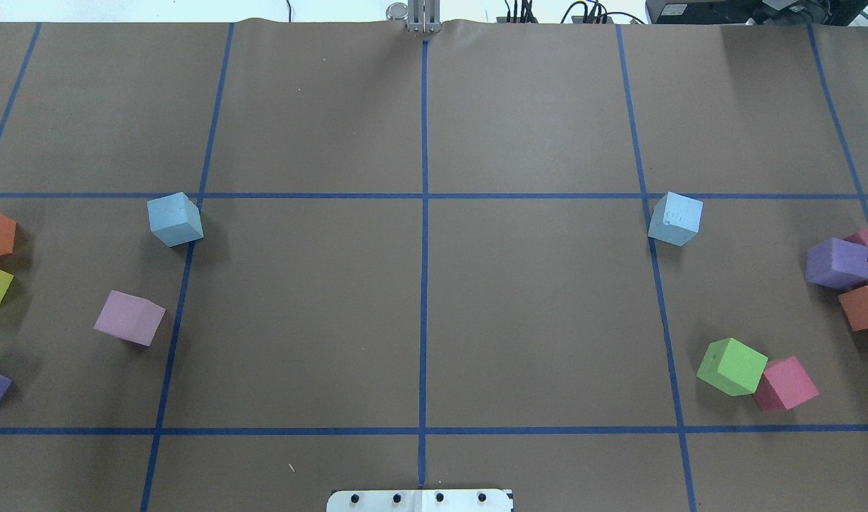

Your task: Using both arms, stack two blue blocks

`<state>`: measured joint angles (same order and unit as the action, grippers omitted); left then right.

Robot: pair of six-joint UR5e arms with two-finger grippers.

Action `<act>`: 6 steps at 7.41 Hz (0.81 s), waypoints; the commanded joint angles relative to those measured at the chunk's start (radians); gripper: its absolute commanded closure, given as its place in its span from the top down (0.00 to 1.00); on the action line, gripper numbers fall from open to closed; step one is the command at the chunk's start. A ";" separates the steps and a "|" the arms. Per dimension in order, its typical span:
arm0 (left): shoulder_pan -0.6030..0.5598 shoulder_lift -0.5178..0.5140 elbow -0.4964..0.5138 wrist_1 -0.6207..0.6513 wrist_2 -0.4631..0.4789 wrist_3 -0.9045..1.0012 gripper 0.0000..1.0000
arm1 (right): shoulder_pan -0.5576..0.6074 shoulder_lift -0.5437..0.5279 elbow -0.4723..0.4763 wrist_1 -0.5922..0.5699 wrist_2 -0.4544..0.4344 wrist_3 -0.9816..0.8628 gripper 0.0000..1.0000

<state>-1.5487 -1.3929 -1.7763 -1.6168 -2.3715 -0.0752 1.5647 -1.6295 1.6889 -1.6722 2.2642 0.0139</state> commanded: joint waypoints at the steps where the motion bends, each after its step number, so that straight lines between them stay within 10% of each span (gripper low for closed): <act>1: 0.001 -0.008 0.000 -0.005 0.002 0.000 0.98 | 0.000 0.013 0.003 0.000 0.000 0.001 1.00; 6: 0.002 -0.085 -0.068 -0.043 0.006 0.002 0.98 | -0.006 0.028 0.126 0.005 0.216 0.020 1.00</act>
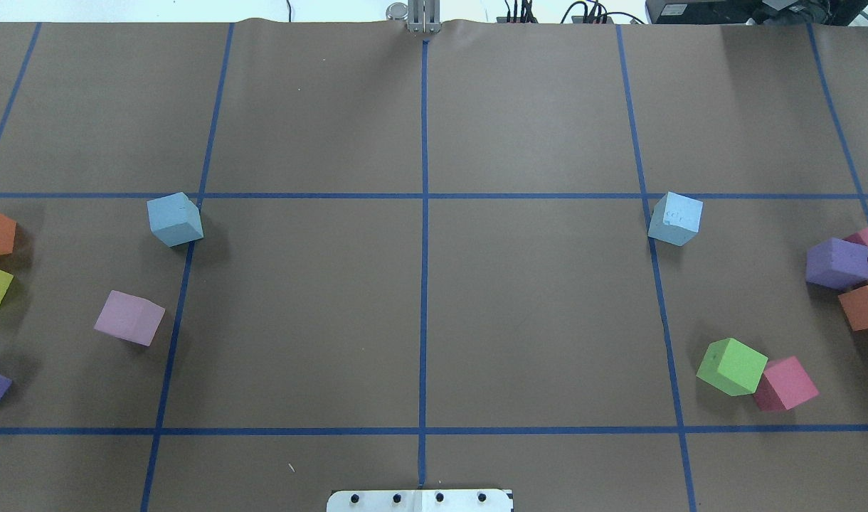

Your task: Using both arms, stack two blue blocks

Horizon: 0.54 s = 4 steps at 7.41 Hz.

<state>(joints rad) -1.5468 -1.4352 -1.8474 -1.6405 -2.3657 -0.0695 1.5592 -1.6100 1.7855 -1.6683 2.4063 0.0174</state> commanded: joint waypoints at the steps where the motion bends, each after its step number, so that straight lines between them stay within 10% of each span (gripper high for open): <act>1: 0.007 -0.069 0.016 -0.021 0.000 -0.007 0.98 | -0.004 0.040 0.038 -0.001 0.085 0.130 1.00; 4: 0.008 -0.082 0.040 -0.027 -0.010 -0.003 0.98 | -0.152 0.118 0.065 0.161 0.084 0.317 0.99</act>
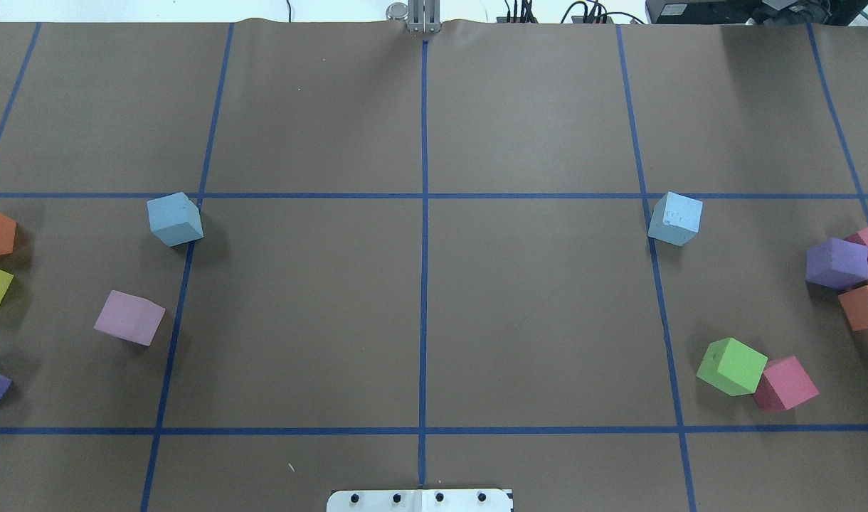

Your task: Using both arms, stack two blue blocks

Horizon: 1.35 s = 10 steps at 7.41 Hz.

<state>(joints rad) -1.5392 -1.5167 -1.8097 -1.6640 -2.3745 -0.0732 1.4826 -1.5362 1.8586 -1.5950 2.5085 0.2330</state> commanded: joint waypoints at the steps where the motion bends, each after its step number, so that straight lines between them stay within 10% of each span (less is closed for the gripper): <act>1: 0.001 0.000 0.004 -0.003 -0.002 0.003 0.98 | -0.170 0.153 -0.031 0.076 -0.204 0.220 0.99; 5: 0.001 0.003 0.007 -0.003 -0.002 0.003 0.98 | -0.491 0.263 -0.093 0.090 -0.372 0.676 1.00; 10: 0.001 0.006 0.006 -0.003 -0.002 0.004 0.98 | -0.554 0.245 -0.286 0.333 -0.381 0.802 0.99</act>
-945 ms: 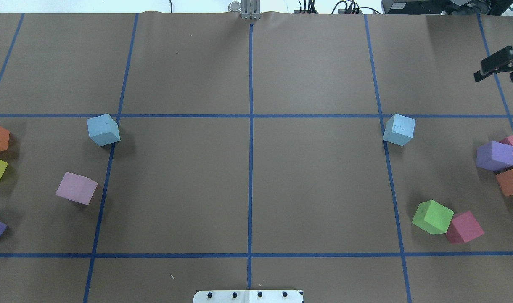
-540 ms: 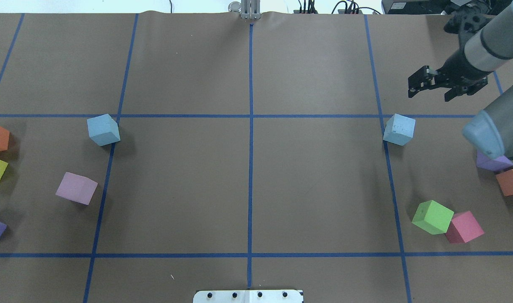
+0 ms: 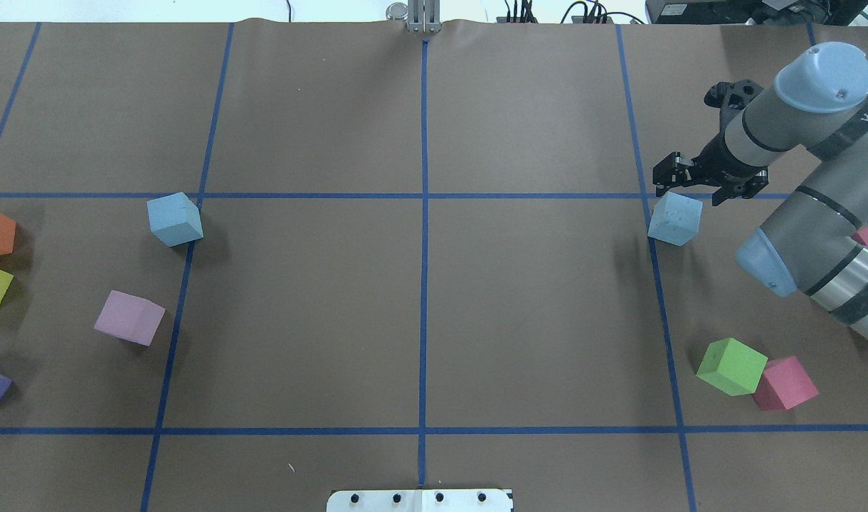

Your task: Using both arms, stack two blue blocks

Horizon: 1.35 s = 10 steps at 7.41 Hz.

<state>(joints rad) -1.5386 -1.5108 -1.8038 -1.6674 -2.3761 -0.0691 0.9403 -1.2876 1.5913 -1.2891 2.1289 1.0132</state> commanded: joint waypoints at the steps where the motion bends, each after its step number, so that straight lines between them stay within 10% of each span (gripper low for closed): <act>1: 0.000 0.001 0.000 0.000 0.000 0.002 0.98 | -0.024 -0.004 -0.036 0.027 -0.006 0.021 1.00; 4: 0.002 0.000 0.001 0.000 0.000 0.002 0.98 | -0.075 -0.004 -0.060 0.028 -0.050 0.015 1.00; 7: 0.002 0.000 0.003 0.000 0.000 0.003 0.98 | -0.078 0.001 -0.047 0.028 -0.041 -0.013 0.09; 10: 0.002 0.000 0.008 0.001 0.000 0.003 0.98 | -0.078 0.084 0.033 0.027 -0.050 -0.013 0.00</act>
<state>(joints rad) -1.5370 -1.5106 -1.7979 -1.6667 -2.3757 -0.0653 0.8648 -1.2583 1.5996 -1.2612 2.0861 1.0001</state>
